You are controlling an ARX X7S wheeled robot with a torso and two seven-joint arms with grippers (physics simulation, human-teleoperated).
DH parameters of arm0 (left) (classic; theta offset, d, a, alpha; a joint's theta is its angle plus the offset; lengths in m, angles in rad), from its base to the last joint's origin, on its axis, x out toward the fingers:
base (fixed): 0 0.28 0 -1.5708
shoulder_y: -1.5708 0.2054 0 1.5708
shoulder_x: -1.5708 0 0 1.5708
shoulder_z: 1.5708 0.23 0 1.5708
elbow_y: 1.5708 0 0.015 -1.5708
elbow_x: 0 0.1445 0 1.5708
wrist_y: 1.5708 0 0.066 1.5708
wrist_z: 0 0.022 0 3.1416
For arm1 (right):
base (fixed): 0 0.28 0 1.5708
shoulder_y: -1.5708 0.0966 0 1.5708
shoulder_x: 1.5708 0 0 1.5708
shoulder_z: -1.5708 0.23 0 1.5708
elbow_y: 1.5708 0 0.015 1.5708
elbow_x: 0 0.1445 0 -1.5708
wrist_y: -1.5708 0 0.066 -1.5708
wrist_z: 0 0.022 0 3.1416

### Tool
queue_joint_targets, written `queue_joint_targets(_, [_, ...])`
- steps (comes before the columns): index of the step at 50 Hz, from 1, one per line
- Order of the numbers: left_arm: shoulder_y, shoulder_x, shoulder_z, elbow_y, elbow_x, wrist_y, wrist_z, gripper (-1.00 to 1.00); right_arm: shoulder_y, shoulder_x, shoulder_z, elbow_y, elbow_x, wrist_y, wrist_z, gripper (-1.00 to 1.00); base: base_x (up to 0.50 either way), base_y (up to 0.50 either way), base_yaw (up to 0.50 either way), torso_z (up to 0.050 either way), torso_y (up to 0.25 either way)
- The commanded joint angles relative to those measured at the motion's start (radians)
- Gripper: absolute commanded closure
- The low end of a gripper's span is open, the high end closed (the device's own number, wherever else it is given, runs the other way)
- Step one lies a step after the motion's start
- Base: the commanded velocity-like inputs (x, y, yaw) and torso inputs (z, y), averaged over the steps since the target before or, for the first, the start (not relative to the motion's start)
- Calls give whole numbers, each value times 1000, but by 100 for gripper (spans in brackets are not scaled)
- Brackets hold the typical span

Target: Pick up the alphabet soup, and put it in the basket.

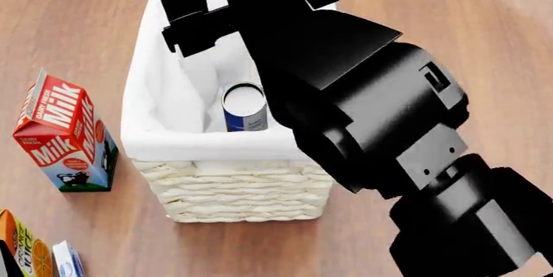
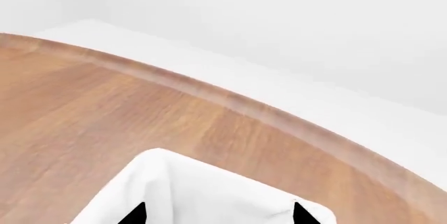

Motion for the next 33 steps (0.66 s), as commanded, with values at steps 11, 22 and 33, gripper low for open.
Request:
queue_joint_targets(11, [1,-3,-1,1,1,-7,-10,-100,-346,496,208,-991,86,-97,321,-100,0,0,0,0,0])
queue_joint_targets(22, [3,-7,-2,7,1,-9,-14,-100,-870,735,285,-1177,-264,-549,335,-100,0,0,0,0,0])
queue_joint_targets(33, [8,-9,-2,11,7,-8,-19,-100,-1322,651,257,-672,-575,-1261,245,-100,0,0,0,0,0])
